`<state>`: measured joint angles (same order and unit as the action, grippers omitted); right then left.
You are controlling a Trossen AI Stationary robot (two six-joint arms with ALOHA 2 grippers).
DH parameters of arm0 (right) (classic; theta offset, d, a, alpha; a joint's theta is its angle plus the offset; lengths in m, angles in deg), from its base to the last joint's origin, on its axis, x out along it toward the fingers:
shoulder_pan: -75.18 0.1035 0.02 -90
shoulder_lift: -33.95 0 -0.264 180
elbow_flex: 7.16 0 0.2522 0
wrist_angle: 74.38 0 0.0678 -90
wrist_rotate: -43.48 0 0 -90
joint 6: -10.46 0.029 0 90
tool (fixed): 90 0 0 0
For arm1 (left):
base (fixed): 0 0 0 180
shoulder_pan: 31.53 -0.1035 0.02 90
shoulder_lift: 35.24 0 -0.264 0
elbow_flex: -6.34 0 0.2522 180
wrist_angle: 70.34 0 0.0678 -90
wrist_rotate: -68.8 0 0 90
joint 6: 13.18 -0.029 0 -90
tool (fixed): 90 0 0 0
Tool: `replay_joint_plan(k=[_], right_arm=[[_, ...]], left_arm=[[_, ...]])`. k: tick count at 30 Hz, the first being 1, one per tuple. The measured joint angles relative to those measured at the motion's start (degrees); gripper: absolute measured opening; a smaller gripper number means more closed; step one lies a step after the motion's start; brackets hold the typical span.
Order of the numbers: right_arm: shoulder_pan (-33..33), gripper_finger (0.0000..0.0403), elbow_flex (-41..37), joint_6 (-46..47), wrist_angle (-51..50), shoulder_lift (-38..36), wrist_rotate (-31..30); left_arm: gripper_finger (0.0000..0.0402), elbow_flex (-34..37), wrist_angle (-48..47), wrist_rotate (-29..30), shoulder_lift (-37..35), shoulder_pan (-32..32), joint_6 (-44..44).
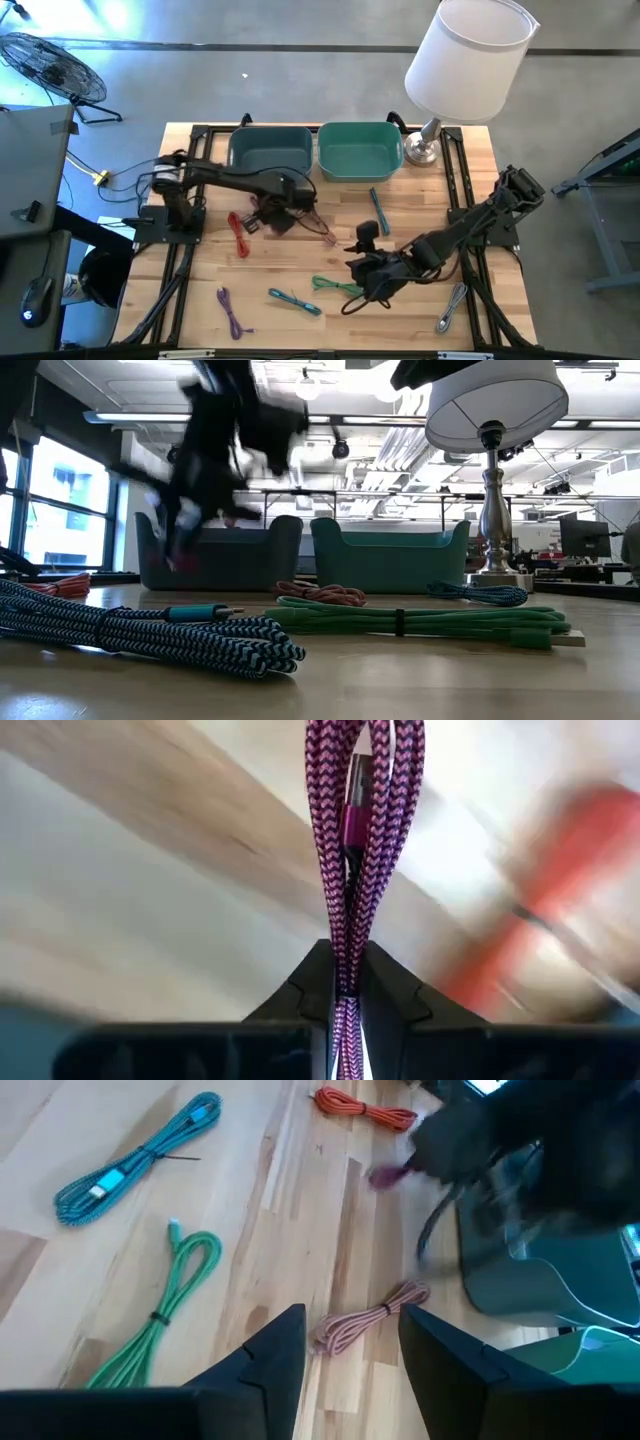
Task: Pick & Place USB Port
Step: Put the pink usb cable into the green bin
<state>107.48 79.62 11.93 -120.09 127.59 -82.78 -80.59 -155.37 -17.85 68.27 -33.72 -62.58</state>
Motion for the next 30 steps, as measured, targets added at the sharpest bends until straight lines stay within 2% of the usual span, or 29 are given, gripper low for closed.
replay_joint_plan(k=[4, 8, 12, 16, 19, 22, 25, 28, 30], right_arm=[[0.9, 0.0153, 0.0, -0.2, -0.8, 0.0, -0.2], [1.5, 0.0153, 0.0, -0.2, -2.0, -0.1, -1.1], [2.1, 0.0153, 0.0, 0.0, -2.8, -0.7, -3.8], [2.4, 0.0153, 0.0, 0.0, -2.9, -1.7, -5.9], [2.4, 0.0153, 0.0, -0.2, -2.3, -2.5, -6.3], [2.4, 0.0153, 0.0, -0.3, -1.8, -3.4, -7.8], [2.4, 0.0153, 0.0, -0.4, -1.4, -4.0, -9.5], [2.4, 0.0153, 0.0, -0.4, -0.9, -4.8, -11.0], [2.5, 0.0153, 0.0, -0.4, -0.5, -4.9, -11.1]], left_arm=[[0.0021, -5.4, -5.9, 0.7, -4.4, 4.9, 5.9], [0.0021, -12.7, -10.1, 3.9, -10.4, 11.3, 12.8], [0.0021, -18.2, -6.6, 9.9, -17.3, 18.6, 17.6], [0.0021, -16.2, 3.8, 19.9, -25.8, 26.2, 17.8], [0.0021, -10.7, 15.7, 26.8, -33.0, 30.4, 16.3], [0.0021, -0.6, 34.0, 30.1, -40.5, 32.4, 12.0], [0.0021, 12.9, 53.1, 30.4, -47.5, 32.5, 7.8], [0.0021, 27.7, 74.1, 29.9, -53.5, 29.8, 6.3], [0.0021, 37.3, 88.6, 26.7, -56.3, 27.6, 6.4]])
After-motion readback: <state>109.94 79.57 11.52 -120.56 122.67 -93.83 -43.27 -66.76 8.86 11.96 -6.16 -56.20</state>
